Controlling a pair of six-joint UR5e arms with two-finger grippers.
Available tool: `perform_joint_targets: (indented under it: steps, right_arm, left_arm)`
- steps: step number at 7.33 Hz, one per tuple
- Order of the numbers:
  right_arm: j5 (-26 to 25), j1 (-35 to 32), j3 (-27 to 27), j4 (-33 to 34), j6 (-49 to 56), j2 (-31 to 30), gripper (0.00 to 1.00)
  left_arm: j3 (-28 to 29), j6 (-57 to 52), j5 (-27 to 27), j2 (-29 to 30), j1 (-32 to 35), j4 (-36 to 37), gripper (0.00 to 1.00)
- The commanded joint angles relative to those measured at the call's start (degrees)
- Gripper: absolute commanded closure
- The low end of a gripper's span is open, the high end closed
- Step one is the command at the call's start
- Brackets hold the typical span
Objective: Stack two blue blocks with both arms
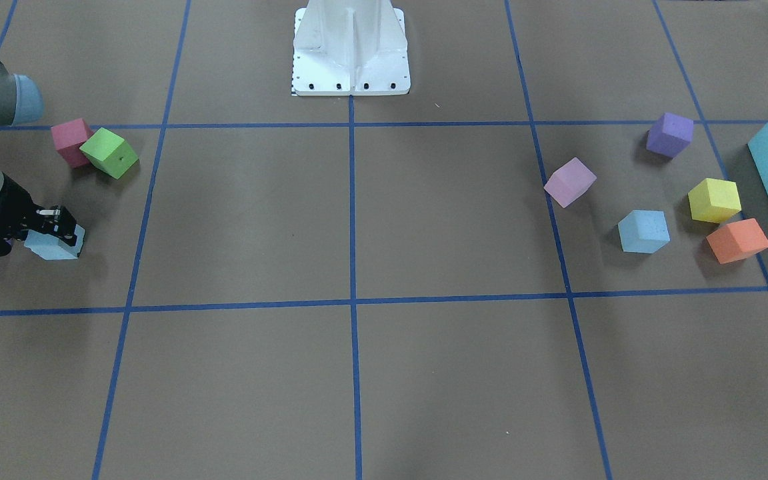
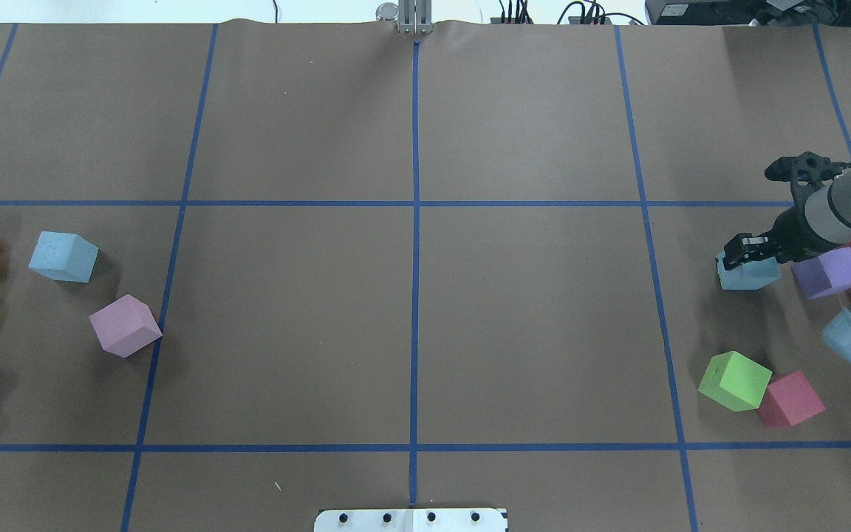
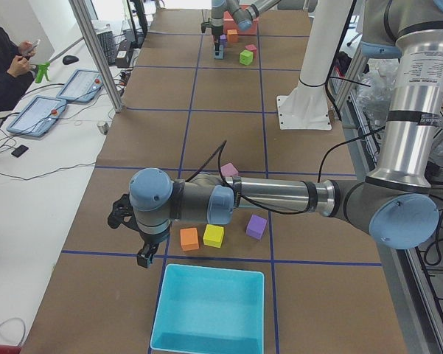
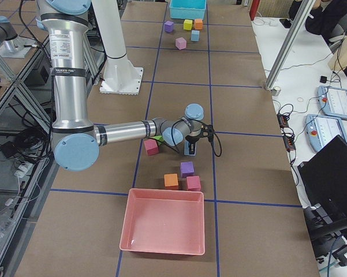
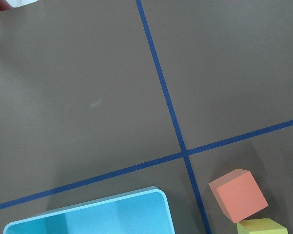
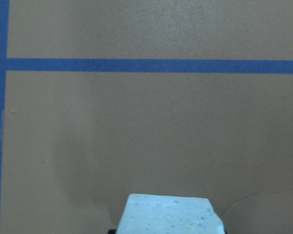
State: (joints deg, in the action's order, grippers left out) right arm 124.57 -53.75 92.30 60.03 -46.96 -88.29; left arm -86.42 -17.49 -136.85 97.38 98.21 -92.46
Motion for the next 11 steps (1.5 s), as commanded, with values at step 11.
perform_joint_targets:
  steps: [11]
  right_arm:
    - [-10.3,16.7,8.8,24.1,-23.9,27.5,0.51]
  left_arm:
    - [-1.4,32.4,0.4,6.5,-17.8,-7.3,0.02]
